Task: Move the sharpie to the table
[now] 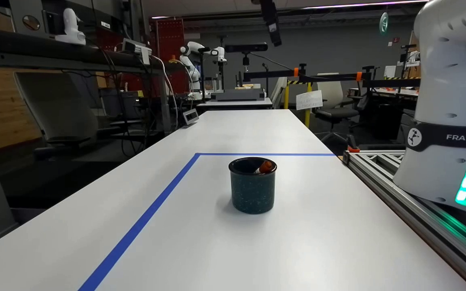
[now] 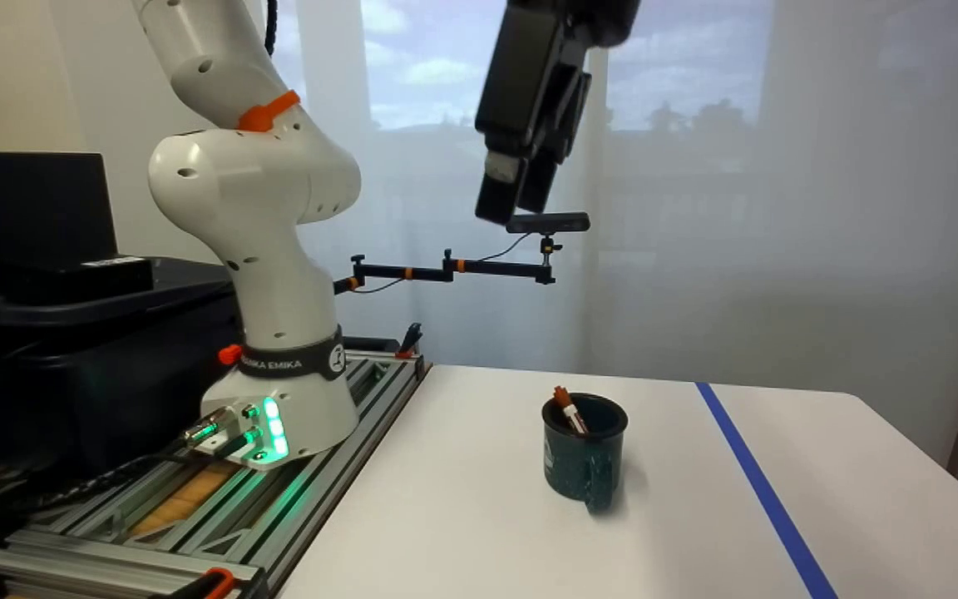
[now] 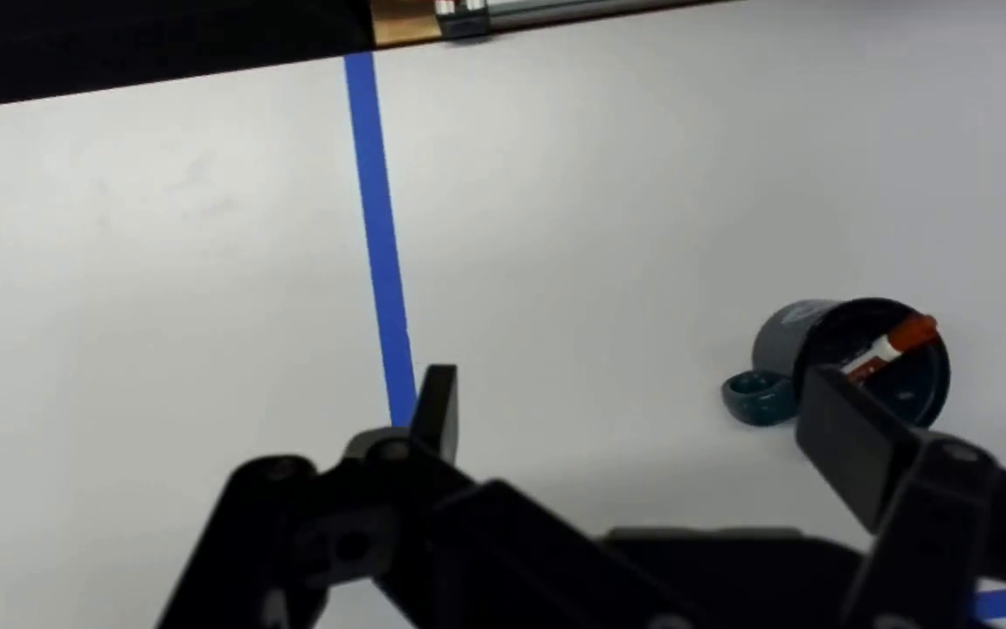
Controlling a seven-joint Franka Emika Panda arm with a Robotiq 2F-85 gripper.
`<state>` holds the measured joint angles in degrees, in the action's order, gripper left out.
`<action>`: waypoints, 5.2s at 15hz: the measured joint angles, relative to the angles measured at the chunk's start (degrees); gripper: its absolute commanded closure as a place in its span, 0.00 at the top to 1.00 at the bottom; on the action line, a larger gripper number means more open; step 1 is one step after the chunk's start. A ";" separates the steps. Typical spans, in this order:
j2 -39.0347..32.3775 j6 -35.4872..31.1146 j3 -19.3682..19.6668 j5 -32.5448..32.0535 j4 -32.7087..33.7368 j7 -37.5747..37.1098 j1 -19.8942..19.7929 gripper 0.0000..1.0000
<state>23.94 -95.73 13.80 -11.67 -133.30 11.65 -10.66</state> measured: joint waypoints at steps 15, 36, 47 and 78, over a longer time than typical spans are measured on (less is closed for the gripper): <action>-21.63 -9.42 -4.73 29.99 -0.31 -15.27 3.24 1.00; -35.16 -6.47 -5.45 41.80 1.79 -7.15 2.71 1.00; -38.74 -12.62 -8.18 41.73 1.79 -7.18 3.03 0.40; -43.20 -18.33 -10.76 32.54 2.19 -13.77 5.64 0.00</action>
<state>-19.26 -114.06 3.03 20.87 -131.10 -2.12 -5.02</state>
